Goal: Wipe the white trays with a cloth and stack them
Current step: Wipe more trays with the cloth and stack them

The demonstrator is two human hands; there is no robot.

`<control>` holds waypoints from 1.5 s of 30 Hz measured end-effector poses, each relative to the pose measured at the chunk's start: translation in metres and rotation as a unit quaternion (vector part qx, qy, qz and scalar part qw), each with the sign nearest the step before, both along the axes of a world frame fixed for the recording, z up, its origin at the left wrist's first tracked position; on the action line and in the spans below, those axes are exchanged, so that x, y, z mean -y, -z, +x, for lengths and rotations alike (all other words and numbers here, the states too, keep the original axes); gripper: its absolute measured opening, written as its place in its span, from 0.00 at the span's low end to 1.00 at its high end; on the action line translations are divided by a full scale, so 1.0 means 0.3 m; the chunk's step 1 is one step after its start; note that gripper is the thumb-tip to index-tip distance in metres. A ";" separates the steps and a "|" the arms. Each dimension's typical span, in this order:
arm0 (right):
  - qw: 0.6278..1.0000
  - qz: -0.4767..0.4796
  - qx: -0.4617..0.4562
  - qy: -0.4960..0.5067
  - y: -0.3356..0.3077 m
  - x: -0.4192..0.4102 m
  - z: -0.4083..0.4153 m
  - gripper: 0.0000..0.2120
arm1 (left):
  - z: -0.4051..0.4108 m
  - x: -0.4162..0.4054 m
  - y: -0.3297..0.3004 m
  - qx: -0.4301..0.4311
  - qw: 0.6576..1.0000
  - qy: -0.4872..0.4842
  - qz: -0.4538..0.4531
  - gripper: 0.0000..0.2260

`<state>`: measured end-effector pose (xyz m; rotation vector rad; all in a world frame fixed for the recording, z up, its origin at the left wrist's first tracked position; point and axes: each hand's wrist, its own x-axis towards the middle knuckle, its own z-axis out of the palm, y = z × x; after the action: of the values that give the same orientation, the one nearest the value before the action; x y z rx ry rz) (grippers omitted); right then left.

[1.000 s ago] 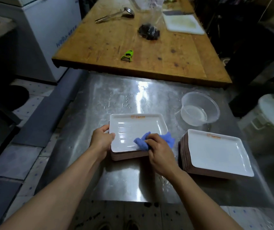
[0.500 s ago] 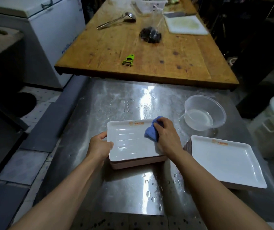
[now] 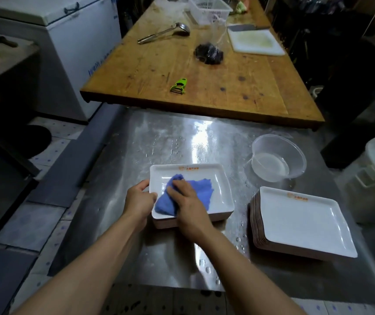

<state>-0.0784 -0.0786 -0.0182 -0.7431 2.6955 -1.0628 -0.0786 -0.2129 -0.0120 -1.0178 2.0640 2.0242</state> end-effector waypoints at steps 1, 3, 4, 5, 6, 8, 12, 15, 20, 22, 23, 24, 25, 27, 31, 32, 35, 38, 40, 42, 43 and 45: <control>1.000 -0.004 0.000 -0.014 -0.003 0.024 0.013 0.26 | 0.001 0.002 0.000 -0.006 1.000 -0.001 0.009 0.23; 1.000 0.005 -0.014 -0.020 0.003 0.028 0.032 0.24 | 0.005 0.006 0.000 -0.014 1.000 0.000 0.023 0.22; 0.999 0.019 -0.024 -0.012 0.007 0.008 0.034 0.23 | 0.007 0.007 -0.002 -0.017 0.999 0.003 0.027 0.23; 0.999 0.030 -0.033 0.004 0.011 -0.022 0.031 0.23 | 0.010 0.007 -0.004 -0.019 0.999 0.005 0.028 0.23; 0.998 0.032 -0.035 0.027 0.014 -0.053 0.023 0.22 | 0.014 0.005 -0.009 -0.021 0.999 0.006 0.027 0.23; 0.995 0.012 -0.014 0.095 0.013 -0.111 0.003 0.18 | 0.021 0.002 -0.018 -0.023 0.999 -0.002 0.026 0.24; 0.990 0.035 -0.016 0.137 -0.007 -0.178 -0.020 0.18 | 0.035 0.005 -0.040 -0.029 0.999 0.001 0.022 0.23; 0.986 0.037 -0.045 0.157 -0.039 -0.191 -0.029 0.19 | 0.038 0.018 -0.070 -0.040 0.999 0.011 0.006 0.25; 0.963 -0.067 -0.149 0.217 -0.196 -0.150 -0.029 0.18 | 0.031 0.057 -0.133 -0.099 0.993 0.032 -0.058 0.24; 0.950 -0.092 -0.208 0.213 -0.284 -0.126 -0.035 0.18 | 0.034 0.056 -0.169 -0.133 0.988 0.036 -0.069 0.22; 0.946 -0.101 -0.228 0.207 -0.330 -0.112 -0.042 0.18 | 0.035 0.053 -0.189 -0.149 0.985 0.040 -0.073 0.21; 0.944 -0.108 -0.240 0.198 -0.376 -0.095 -0.054 0.18 | 0.035 0.048 -0.210 -0.165 0.982 0.044 -0.081 0.20; 0.946 -0.108 -0.241 0.185 -0.417 -0.078 -0.066 0.18 | 0.034 0.042 -0.233 -0.182 0.978 0.048 -0.094 0.20; 0.958 -0.086 -0.235 0.141 -0.487 -0.042 -0.090 0.18 | 0.032 0.032 -0.284 -0.218 0.966 0.053 -0.125 0.20; 0.975 0.027 -0.219 0.041 -0.552 0.008 -0.120 0.20 | 0.029 0.029 -0.364 -0.261 0.946 0.071 -0.178 0.19; 0.975 0.052 -0.214 0.038 -0.561 0.013 -0.127 0.22 | 0.028 0.031 -0.378 -0.263 0.945 0.076 -0.182 0.18; 0.974 0.083 -0.202 0.066 -0.593 0.025 -0.133 0.21 | 0.028 0.031 -0.412 -0.275 0.939 0.088 -0.190 0.13; 0.961 0.095 -0.240 0.098 -0.611 0.028 -0.131 0.15 | 0.037 0.016 -0.436 -0.296 0.930 0.085 -0.199 0.11; 0.957 0.096 -0.252 0.109 -0.619 0.013 -0.129 0.09 | 0.045 0.004 -0.446 -0.297 0.931 0.073 -0.201 0.12; 0.957 0.104 -0.244 0.113 -0.623 -0.025 -0.128 0.04 | 0.050 -0.006 -0.456 -0.291 0.934 0.055 -0.198 0.13; 0.956 0.111 -0.244 0.116 -0.623 -0.050 -0.126 0.05 | 0.052 -0.008 -0.464 -0.287 0.937 0.043 -0.194 0.13; 0.954 0.126 -0.244 0.123 -0.617 -0.109 -0.120 0.05 | 0.053 -0.006 -0.479 -0.283 0.943 0.019 -0.173 0.13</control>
<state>-0.1144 -0.0459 0.1670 -0.7120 3.3339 -0.6078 -0.0627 -0.2111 0.1317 -0.4348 2.7701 2.1663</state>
